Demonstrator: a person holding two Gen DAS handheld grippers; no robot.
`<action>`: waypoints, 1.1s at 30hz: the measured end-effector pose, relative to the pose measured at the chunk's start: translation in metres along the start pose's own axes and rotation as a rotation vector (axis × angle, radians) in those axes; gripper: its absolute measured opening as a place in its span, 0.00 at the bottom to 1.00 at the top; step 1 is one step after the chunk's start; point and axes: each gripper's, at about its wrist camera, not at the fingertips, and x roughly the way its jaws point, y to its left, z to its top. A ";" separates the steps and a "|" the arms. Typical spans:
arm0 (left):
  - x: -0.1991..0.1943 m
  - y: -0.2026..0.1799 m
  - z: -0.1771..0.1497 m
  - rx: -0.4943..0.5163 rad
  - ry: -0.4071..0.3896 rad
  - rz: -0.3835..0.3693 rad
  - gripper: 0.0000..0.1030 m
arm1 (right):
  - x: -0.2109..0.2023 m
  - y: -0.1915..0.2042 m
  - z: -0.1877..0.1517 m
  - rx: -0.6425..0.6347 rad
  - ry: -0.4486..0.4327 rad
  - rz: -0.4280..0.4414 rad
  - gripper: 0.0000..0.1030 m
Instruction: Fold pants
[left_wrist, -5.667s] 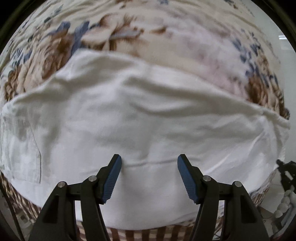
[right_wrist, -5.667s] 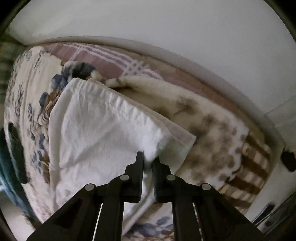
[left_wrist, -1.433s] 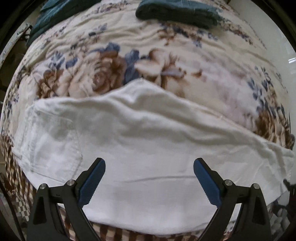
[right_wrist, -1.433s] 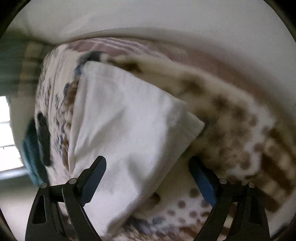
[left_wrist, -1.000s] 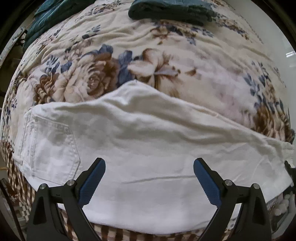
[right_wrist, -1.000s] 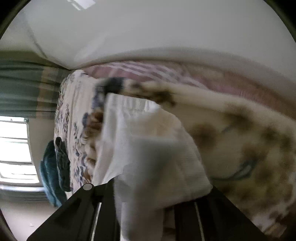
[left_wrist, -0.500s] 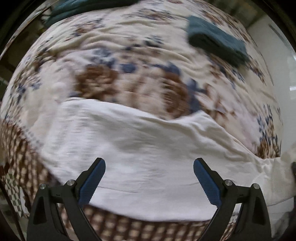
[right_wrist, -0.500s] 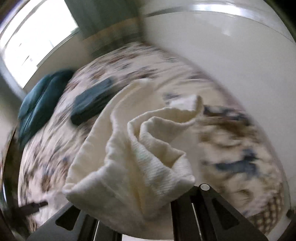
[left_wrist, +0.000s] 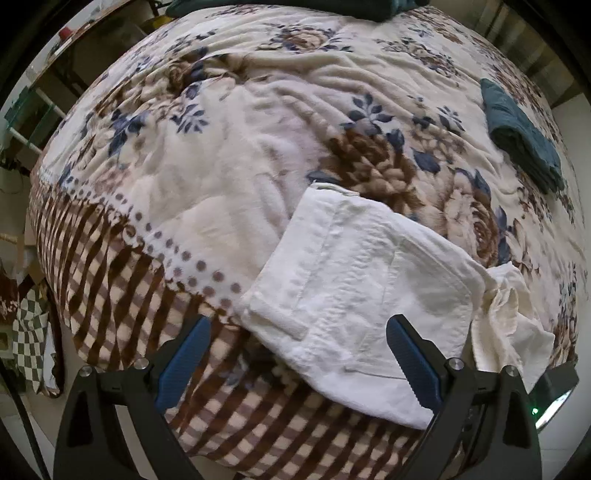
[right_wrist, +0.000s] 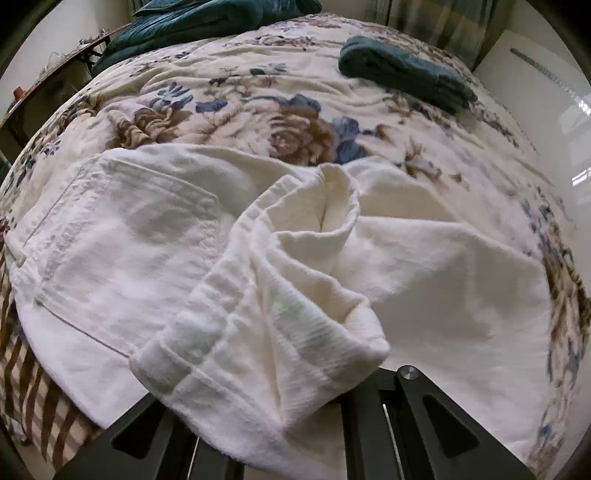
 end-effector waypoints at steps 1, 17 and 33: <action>0.000 0.001 -0.001 -0.002 0.004 -0.007 0.95 | -0.008 0.006 0.002 -0.027 -0.015 -0.003 0.08; 0.016 -0.102 0.003 0.100 0.125 -0.290 0.95 | -0.067 -0.083 0.003 0.341 0.149 0.502 0.84; 0.103 -0.139 -0.050 0.277 0.315 -0.193 0.31 | -0.010 -0.265 -0.156 1.195 0.374 0.297 0.34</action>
